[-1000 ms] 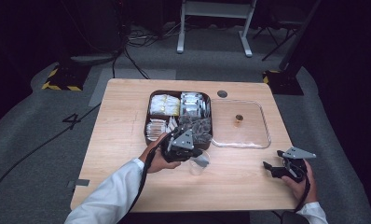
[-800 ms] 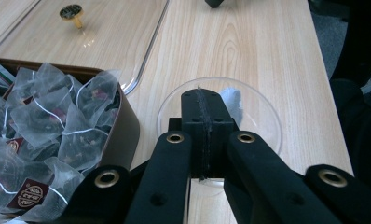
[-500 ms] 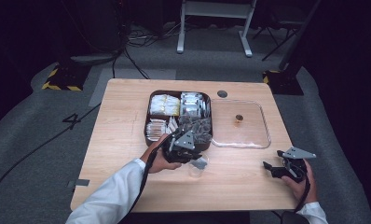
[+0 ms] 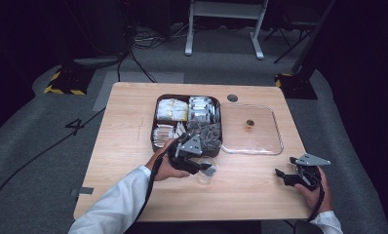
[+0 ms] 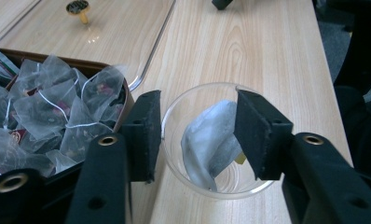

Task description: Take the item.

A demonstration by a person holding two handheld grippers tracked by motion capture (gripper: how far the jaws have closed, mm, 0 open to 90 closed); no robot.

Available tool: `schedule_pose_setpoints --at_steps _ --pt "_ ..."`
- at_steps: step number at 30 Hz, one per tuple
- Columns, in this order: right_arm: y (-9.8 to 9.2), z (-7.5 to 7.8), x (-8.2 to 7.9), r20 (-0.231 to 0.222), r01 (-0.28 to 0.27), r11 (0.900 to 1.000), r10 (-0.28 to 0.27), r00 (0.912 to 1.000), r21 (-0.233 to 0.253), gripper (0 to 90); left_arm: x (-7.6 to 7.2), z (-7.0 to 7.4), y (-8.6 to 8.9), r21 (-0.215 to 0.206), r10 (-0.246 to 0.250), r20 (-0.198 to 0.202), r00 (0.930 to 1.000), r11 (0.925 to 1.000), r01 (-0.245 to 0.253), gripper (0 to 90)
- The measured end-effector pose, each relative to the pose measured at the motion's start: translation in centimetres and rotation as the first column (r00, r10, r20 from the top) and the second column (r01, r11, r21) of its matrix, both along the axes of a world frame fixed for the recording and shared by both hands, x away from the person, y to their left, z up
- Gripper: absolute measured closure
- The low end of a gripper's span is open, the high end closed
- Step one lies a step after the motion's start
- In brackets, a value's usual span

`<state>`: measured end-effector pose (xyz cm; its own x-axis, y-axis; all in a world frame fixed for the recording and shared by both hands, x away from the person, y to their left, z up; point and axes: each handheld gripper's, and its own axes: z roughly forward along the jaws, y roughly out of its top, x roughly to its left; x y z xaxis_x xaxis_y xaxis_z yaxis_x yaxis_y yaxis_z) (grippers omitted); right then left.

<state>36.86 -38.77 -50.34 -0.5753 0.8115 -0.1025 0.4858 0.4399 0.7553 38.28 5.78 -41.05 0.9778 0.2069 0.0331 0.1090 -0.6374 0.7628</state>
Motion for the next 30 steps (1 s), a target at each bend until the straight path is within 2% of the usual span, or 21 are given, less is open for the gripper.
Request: schedule_pose_setpoints --at_steps 6,18,28,30 --pt "0.0 0.0 0.0 -0.001 0.0 1.0 0.0 1.0 0.001 17.4 -0.1 0.5 0.2 -0.014 0.001 0.016 0.9999 0.9999 -0.001 45.6" --pt "0.0 0.0 0.0 -0.001 0.0 1.0 0.0 1.0 0.001 17.4 -0.2 1.6 1.1 -0.01 0.059 0.049 0.9971 0.9982 -0.058 26.3" --pt "0.0 0.0 0.0 -0.001 -0.001 1.0 0.001 1.0 0.001 17.3 -0.3 2.1 2.0 0.026 0.08 0.062 0.9948 0.9963 -0.082 20.5" --pt "0.0 0.0 0.0 -0.001 0.0 1.0 0.0 1.0 0.001 17.4 -0.4 2.2 2.3 0.036 0.083 0.077 0.9935 0.9956 -0.086 19.1"
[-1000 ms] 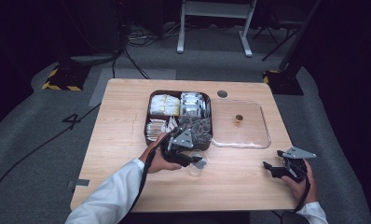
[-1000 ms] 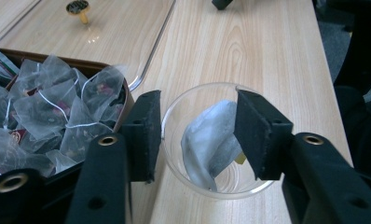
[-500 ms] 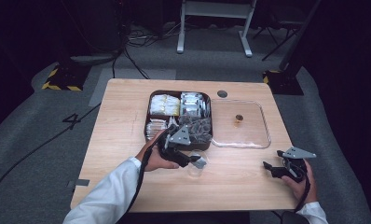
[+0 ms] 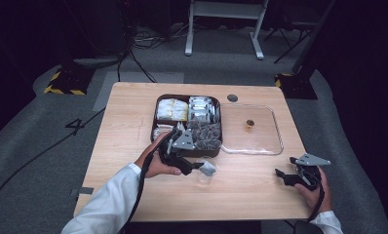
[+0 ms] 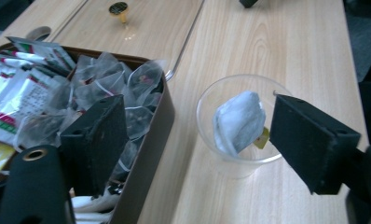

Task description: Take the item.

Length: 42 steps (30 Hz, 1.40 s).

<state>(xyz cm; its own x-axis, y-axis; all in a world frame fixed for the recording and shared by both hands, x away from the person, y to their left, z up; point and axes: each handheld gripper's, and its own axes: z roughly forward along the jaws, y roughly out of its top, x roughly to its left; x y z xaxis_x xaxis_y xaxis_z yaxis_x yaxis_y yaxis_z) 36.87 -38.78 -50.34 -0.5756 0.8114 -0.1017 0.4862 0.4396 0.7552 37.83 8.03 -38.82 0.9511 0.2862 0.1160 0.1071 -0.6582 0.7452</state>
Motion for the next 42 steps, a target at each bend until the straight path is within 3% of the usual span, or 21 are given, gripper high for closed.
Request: schedule_pose_setpoints --at_steps 12,20,29,36,38,42 --pt "0.0 0.0 0.0 0.001 0.001 1.0 -0.001 1.0 0.0 17.4 -0.7 0.5 2.3 0.024 0.056 0.066 0.9962 0.998 -0.058 17.9" --pt "0.0 0.0 0.0 0.0 0.0 1.0 0.0 1.0 0.0 17.3 -1.2 -0.1 4.3 0.049 0.107 0.089 0.9903 0.9926 -0.111 18.1" --pt "0.0 0.0 0.0 -0.002 0.001 1.0 -0.001 1.0 0.002 17.3 -1.3 -1.9 7.4 0.078 0.201 0.092 0.9752 0.9749 -0.209 19.3" --pt "0.0 0.0 0.0 -0.004 0.002 1.0 -0.002 1.0 0.002 17.2 -1.6 -3.3 8.8 0.091 0.247 0.083 0.9654 0.9629 -0.254 18.9" --pt "0.0 0.0 0.0 -0.003 0.002 1.0 -0.002 1.0 0.001 17.2 -1.7 -3.9 9.4 0.106 0.273 0.097 0.9572 0.9534 -0.282 18.9" --pt "0.0 0.0 0.0 -0.002 0.002 1.0 -0.002 1.0 0.001 17.2 -1.9 -4.8 10.3 0.125 0.298 0.096 0.9498 0.943 -0.308 18.5"
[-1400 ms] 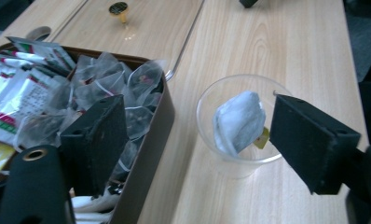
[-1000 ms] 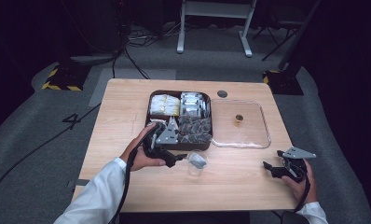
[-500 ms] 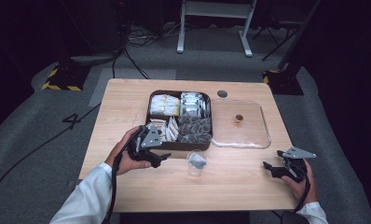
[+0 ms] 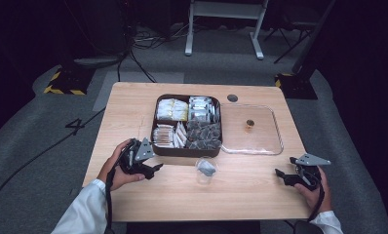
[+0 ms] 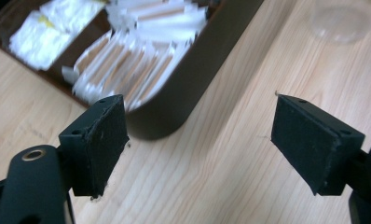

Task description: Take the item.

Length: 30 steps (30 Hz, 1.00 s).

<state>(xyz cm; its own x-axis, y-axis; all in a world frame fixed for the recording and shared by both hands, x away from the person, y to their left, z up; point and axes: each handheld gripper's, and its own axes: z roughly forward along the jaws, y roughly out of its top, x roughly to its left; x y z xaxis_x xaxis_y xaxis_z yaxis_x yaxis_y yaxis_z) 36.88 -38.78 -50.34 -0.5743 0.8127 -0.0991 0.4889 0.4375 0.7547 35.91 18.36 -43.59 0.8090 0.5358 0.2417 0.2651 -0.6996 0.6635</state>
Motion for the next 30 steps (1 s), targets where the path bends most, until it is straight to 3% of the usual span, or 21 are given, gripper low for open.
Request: schedule_pose_setpoints --at_steps 10,18,21,24,28,30 --pt "0.0 0.0 0.0 0.001 0.0 1.0 0.0 1.0 0.0 17.0 -0.5 -2.4 2.0 0.039 0.065 -0.022 0.9976 0.9971 -0.064 18.3" --pt "0.0 0.0 0.0 0.0 0.001 1.0 -0.001 1.0 0.0 17.0 -0.9 -4.1 3.8 0.024 0.092 -0.094 0.9913 0.9956 -0.09 18.3" --pt "0.0 0.0 0.0 0.001 0.0 1.0 0.0 1.0 0.0 17.1 -1.2 -4.6 4.5 0.034 0.115 -0.077 0.9904 0.9931 -0.112 18.4" --pt "0.0 0.0 0.0 0.001 0.0 1.0 0.0 1.0 0.0 17.0 -1.6 -5.0 5.1 0.006 0.127 -0.078 0.9889 0.9919 -0.127 18.5" --pt "0.0 0.0 0.0 0.002 0.0 1.0 0.0 1.0 -0.002 17.1 -2.0 -5.6 6.1 -0.028 0.149 -0.104 0.9833 0.9878 -0.153 18.3" --pt "0.0 0.0 0.0 0.003 0.0 1.0 0.0 1.0 -0.003 17.1 -2.1 -6.0 6.7 -0.048 0.159 -0.135 0.9779 0.9848 -0.167 17.5"
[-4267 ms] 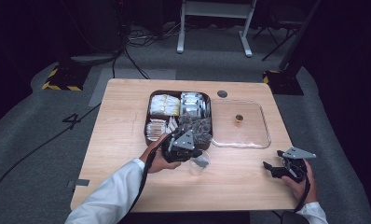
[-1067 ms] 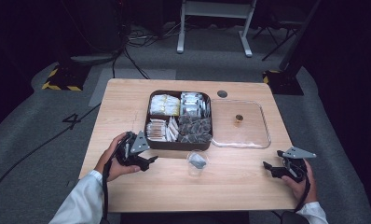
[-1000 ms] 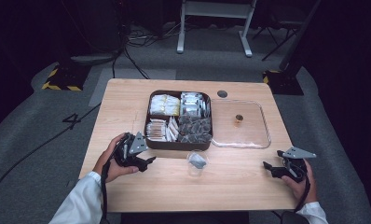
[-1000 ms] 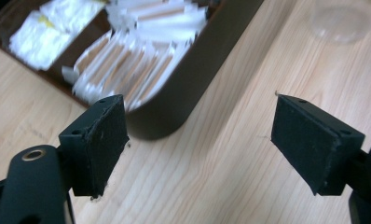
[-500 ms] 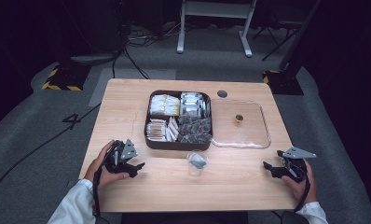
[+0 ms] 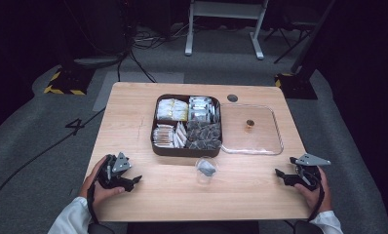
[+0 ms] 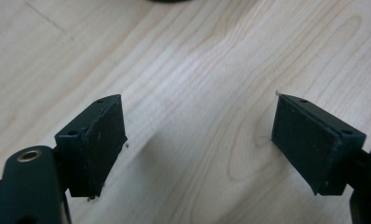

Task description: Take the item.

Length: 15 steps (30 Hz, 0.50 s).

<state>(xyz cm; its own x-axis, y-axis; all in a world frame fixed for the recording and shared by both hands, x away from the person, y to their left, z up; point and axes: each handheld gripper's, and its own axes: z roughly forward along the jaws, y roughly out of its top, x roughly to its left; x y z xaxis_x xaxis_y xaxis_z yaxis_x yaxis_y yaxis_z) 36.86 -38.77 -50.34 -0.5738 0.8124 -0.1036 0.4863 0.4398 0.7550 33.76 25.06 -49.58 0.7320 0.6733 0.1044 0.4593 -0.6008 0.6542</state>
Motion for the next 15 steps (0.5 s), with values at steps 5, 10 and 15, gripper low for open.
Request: schedule_pose_setpoints --at_steps 5,10,15 --pt "0.0 0.0 0.0 0.001 0.0 1.0 0.0 1.0 -0.001 17.1 -0.3 -0.6 1.3 -0.08 0.033 -0.031 0.999 0.9962 -0.035 17.0" --pt "0.0 0.0 0.0 0.003 0.0 1.0 0.0 1.0 -0.002 17.1 -0.8 -0.9 2.9 -0.112 0.045 -0.058 0.9973 0.9923 -0.051 15.4" --pt "0.1 0.0 -0.1 0.013 0.0 1.0 0.0 0.9999 -0.01 17.1 -1.1 -0.9 2.9 -0.115 0.064 -0.06 0.9961 0.9908 -0.071 15.4"
